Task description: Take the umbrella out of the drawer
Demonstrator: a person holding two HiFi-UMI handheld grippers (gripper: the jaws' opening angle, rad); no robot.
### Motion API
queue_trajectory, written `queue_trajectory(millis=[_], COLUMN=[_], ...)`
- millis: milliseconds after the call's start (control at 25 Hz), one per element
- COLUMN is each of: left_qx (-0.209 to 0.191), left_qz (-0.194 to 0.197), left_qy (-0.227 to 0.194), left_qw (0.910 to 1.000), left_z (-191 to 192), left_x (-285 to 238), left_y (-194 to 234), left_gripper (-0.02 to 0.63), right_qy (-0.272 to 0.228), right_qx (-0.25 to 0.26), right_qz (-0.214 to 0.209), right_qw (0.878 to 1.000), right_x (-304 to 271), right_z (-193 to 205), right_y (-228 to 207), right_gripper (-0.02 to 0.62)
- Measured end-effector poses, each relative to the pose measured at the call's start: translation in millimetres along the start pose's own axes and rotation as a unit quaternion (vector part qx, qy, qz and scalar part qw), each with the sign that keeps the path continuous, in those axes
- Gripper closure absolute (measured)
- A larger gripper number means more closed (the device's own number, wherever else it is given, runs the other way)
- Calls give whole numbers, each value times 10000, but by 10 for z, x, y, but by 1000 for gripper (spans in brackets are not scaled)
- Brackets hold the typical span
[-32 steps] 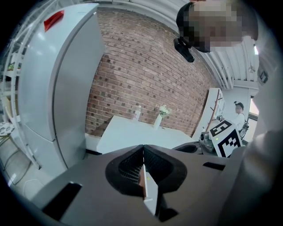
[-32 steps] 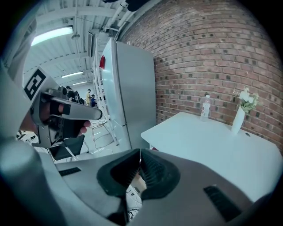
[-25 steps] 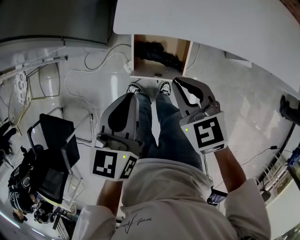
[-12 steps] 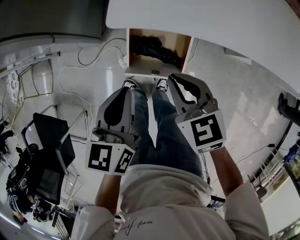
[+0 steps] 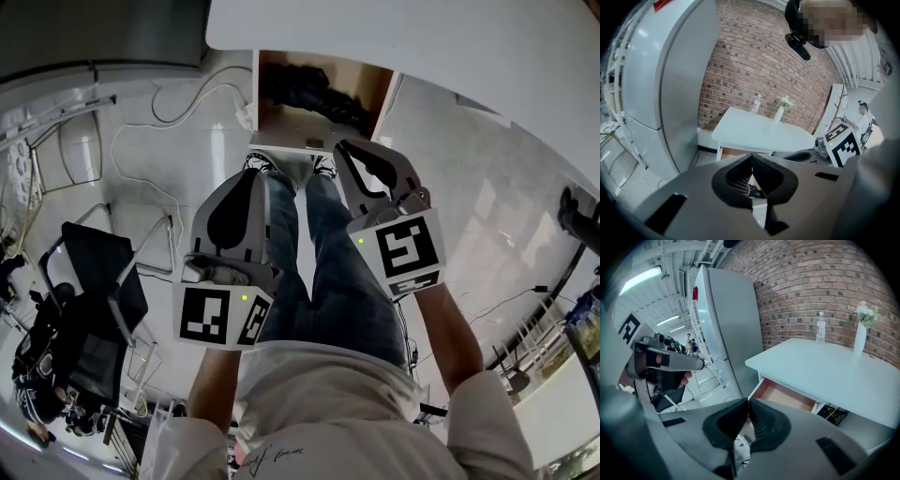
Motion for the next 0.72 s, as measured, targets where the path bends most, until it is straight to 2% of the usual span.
queue_trajectory(millis=[240,640,720], left_qx=[37,57,79], left_qz=[82,-147,-134], left_qy=[31,232,218], left_qw=[10000,9996,9996], left_z=[105,346,360], left_x=[-80,-265,-299], left_y=[37,126,128], left_gripper=[589,589,589], right_qy=[118,243,283], right_qx=[-98,-99,-129], right_qz=[25,263,335], right_qw=[9999,9993,9990], right_x=[-154,-400,-462], right_z=[125,319,356], right_y=[-25,-185,-250], right_gripper=[577,575,553])
Point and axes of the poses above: the fingertips, and each gripper's own axes: x backward along the fingers, y to its left, z out of its underside, the point moved 10 cm from there along x, backward along the fingers, and after that the axes turned 4 degrees about -x, right-handed, at the moved point
